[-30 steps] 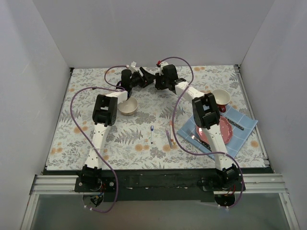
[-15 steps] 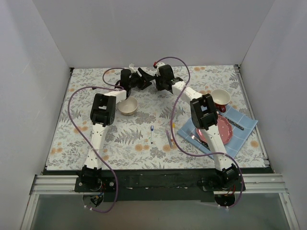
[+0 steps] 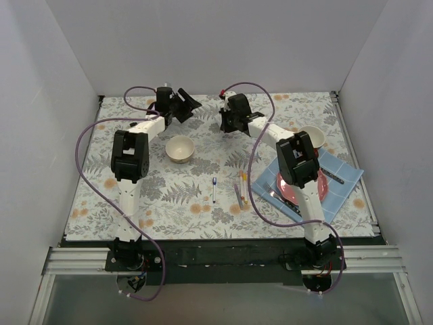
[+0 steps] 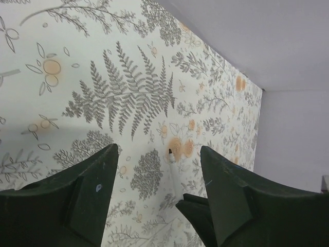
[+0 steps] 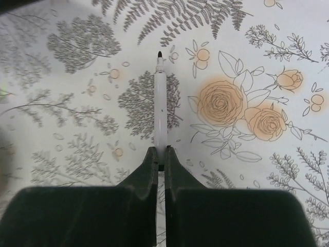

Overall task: Insert the pens into the pen caps
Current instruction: Grab a barrel on the table with the right arm

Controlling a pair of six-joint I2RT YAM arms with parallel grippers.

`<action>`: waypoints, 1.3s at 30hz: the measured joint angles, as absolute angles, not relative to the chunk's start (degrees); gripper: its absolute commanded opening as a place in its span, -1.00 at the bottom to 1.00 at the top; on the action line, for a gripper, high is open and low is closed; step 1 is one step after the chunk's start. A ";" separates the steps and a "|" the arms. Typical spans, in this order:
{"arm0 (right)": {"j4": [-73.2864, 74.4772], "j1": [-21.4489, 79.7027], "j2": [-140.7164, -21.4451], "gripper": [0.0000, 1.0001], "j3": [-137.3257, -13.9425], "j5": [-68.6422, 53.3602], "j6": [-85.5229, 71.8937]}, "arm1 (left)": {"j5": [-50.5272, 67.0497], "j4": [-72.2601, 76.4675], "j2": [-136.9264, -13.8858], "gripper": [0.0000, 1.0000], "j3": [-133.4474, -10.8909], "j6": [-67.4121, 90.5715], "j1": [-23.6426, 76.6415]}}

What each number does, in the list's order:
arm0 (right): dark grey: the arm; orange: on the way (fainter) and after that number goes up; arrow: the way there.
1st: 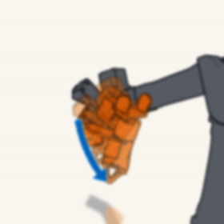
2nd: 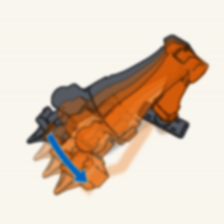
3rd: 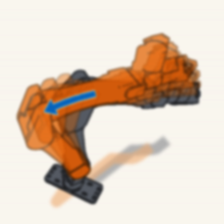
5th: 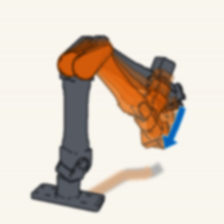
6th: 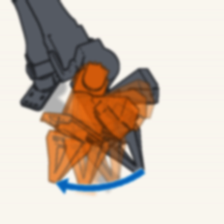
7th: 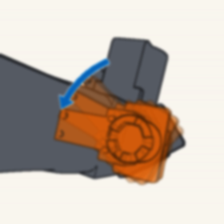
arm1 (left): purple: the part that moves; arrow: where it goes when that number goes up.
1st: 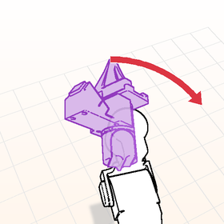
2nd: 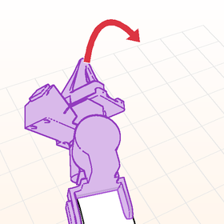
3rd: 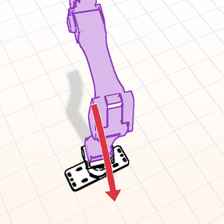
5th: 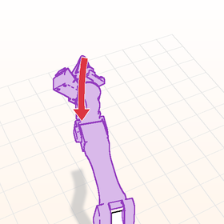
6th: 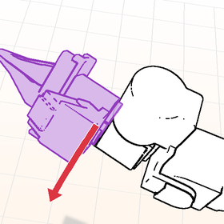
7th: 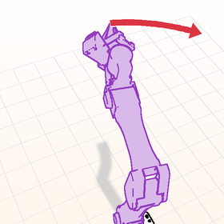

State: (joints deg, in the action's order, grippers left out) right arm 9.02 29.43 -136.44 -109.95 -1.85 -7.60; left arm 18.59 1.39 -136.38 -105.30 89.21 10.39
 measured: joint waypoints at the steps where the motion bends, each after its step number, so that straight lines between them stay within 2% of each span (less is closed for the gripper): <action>1: 8.43 29.45 -134.80 -0.97 -108.22 -2.33 -8.19 | 18.68 1.26 -135.52 0.30 -104.60 88.75 10.61; 13: -2.85 30.28 -116.03 -0.97 -89.80 -7.51 -15.46 | 21.91 2.20 -128.62 0.27 -96.36 85.38 15.55; 22: -5.19 31.57 -113.86 -0.97 -84.44 -7.53 -18.33 | 23.18 4.43 -124.66 0.35 -87.74 86.41 16.56; 32: -5.67 31.57 -109.36 -0.97 -80.64 -5.21 -21.12 | 16.67 1.45 -117.34 0.45 -85.10 87.92 15.84; 39: -7.18 31.81 -106.52 -0.97 -78.04 -5.76 -22.55 | 20.12 5.98 -113.49 0.39 -83.92 88.84 15.86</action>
